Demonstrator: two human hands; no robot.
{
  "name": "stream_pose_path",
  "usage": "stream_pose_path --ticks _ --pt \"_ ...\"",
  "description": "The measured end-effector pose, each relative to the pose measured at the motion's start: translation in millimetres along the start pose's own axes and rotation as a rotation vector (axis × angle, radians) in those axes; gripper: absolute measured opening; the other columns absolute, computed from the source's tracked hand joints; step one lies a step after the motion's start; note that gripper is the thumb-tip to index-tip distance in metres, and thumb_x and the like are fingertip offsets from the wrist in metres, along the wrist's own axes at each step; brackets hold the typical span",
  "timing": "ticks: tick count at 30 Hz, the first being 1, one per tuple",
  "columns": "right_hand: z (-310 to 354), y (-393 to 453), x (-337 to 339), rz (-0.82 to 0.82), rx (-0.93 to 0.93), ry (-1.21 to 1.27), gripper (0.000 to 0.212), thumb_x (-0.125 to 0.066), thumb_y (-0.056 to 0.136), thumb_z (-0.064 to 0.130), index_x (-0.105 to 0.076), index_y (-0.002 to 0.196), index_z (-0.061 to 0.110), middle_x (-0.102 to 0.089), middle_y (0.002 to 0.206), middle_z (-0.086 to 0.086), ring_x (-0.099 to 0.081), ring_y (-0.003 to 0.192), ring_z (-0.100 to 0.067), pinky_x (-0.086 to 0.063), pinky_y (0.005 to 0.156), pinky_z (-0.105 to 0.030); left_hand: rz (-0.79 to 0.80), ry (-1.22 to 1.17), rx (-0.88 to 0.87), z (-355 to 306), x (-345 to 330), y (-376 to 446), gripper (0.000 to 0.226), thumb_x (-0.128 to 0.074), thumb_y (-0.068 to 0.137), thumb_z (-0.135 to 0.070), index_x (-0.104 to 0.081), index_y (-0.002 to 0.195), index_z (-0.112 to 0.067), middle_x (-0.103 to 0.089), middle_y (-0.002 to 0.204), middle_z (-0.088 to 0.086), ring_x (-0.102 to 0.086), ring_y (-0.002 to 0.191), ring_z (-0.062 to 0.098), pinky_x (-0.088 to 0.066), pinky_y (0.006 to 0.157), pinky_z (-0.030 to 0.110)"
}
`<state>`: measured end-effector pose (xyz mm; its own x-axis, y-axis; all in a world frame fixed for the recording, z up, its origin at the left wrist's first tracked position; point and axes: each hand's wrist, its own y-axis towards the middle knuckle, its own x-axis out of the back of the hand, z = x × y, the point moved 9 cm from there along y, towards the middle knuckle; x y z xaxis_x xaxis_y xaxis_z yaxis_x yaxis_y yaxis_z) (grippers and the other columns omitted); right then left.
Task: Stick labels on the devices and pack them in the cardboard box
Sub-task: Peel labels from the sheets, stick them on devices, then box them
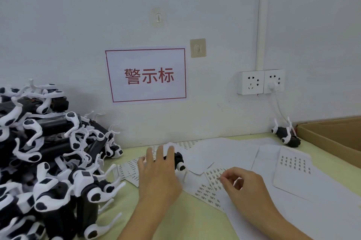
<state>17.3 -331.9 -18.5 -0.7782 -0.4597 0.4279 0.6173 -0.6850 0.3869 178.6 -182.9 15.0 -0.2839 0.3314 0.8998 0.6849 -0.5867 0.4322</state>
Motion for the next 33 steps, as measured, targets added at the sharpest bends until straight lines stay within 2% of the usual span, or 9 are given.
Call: stream_pose_path --ticks 4,7,9,13,16,19,26,29,33 --pt "0.7 -0.8 -2.1 0.014 0.024 -0.033 0.025 -0.073 0.087 0.014 -0.070 0.068 0.031 -0.067 0.068 0.014 -0.053 0.055 -0.003 -0.043 0.060 -0.012 0.023 0.125 0.035 13.7 -4.0 -1.4 0.050 -0.047 0.094 -0.018 -0.033 0.141 -0.029 -0.053 0.126 -0.010 -0.048 0.119 0.017 -0.026 0.097 0.033" --pt "0.9 0.0 -2.4 0.015 0.032 -0.033 0.027 -0.074 0.086 0.012 -0.069 0.068 0.031 -0.066 0.067 0.014 -0.053 0.054 -0.003 -0.043 0.060 -0.011 -0.011 0.035 0.077 16.3 4.5 3.3 0.038 -0.052 0.094 -0.028 -0.040 0.131 -0.028 -0.056 0.109 -0.006 -0.055 0.100 0.019 -0.030 0.081 0.030" --pt "0.1 1.4 -1.7 0.009 0.032 -0.031 0.026 -0.074 0.086 0.012 -0.069 0.068 0.030 -0.066 0.067 0.014 -0.053 0.055 -0.003 -0.043 0.060 -0.011 0.001 -0.218 0.162 22.3 7.5 4.2 0.046 -0.060 0.090 -0.034 -0.039 0.131 -0.030 -0.053 0.104 -0.004 -0.055 0.089 0.020 -0.036 0.074 0.030" --pt "-2.2 2.4 -1.7 0.001 0.026 -0.021 0.025 -0.073 0.086 0.012 -0.070 0.069 0.030 -0.067 0.067 0.013 -0.053 0.055 -0.003 -0.043 0.059 -0.012 0.212 -1.095 0.294 12.8 -9.8 -1.9 0.062 -0.077 0.083 -0.027 -0.040 0.127 -0.050 -0.063 0.097 0.000 -0.068 0.073 0.016 -0.053 0.061 0.031" --pt "-6.3 3.7 -0.1 -0.005 -0.001 0.009 0.022 -0.073 0.088 0.014 -0.071 0.070 0.027 -0.068 0.070 0.010 -0.053 0.053 -0.005 -0.043 0.056 -0.014 0.312 -1.487 0.368 -5.4 -23.2 -12.2 0.054 -0.082 0.082 -0.022 -0.056 0.113 -0.058 -0.066 0.098 0.006 -0.068 0.074 0.019 -0.053 0.059 0.030" --pt "-11.0 7.1 6.7 -0.031 -0.038 0.051 0.019 -0.071 0.090 0.017 -0.070 0.073 0.025 -0.068 0.071 0.008 -0.059 0.056 -0.018 -0.046 0.059 -0.022 0.371 -1.753 0.403 -23.5 -39.4 -20.1 0.058 -0.080 0.081 -0.013 -0.060 0.120 -0.052 -0.068 0.094 0.010 -0.068 0.071 0.020 -0.052 0.057 0.030" --pt "-10.5 8.4 8.8 -0.024 -0.042 0.127 0.019 -0.066 0.093 0.014 -0.066 0.075 0.021 -0.068 0.072 0.001 -0.061 0.065 -0.026 -0.046 0.064 -0.027 0.427 -1.908 0.355 -37.2 -55.4 -33.7 0.072 -0.085 0.066 -0.013 -0.060 0.122 -0.050 -0.067 0.101 0.023 -0.064 0.081 0.035 -0.055 0.079 0.049" --pt "-6.9 6.1 9.6 -0.026 -0.007 0.138 0.019 -0.065 0.093 0.013 -0.065 0.076 0.019 -0.067 0.071 0.002 -0.058 0.062 -0.015 -0.043 0.060 -0.017 0.410 -1.916 0.334 -37.1 -55.1 -32.3 0.064 -0.084 0.072 -0.009 -0.064 0.120 -0.048 -0.067 0.111 0.029 -0.069 0.086 0.039 -0.056 0.082 0.050" --pt "5.7 4.7 9.6 0.013 0.068 0.115 0.018 -0.065 0.094 0.012 -0.065 0.077 0.018 -0.065 0.069 -0.001 -0.056 0.063 -0.016 -0.042 0.060 -0.021 0.444 -1.988 0.323 -39.3 -59.5 -32.5 0.065 -0.078 0.076 0.000 -0.066 0.124 -0.041 -0.065 0.119 0.029 -0.071 0.093 0.043 -0.059 0.077 0.046"
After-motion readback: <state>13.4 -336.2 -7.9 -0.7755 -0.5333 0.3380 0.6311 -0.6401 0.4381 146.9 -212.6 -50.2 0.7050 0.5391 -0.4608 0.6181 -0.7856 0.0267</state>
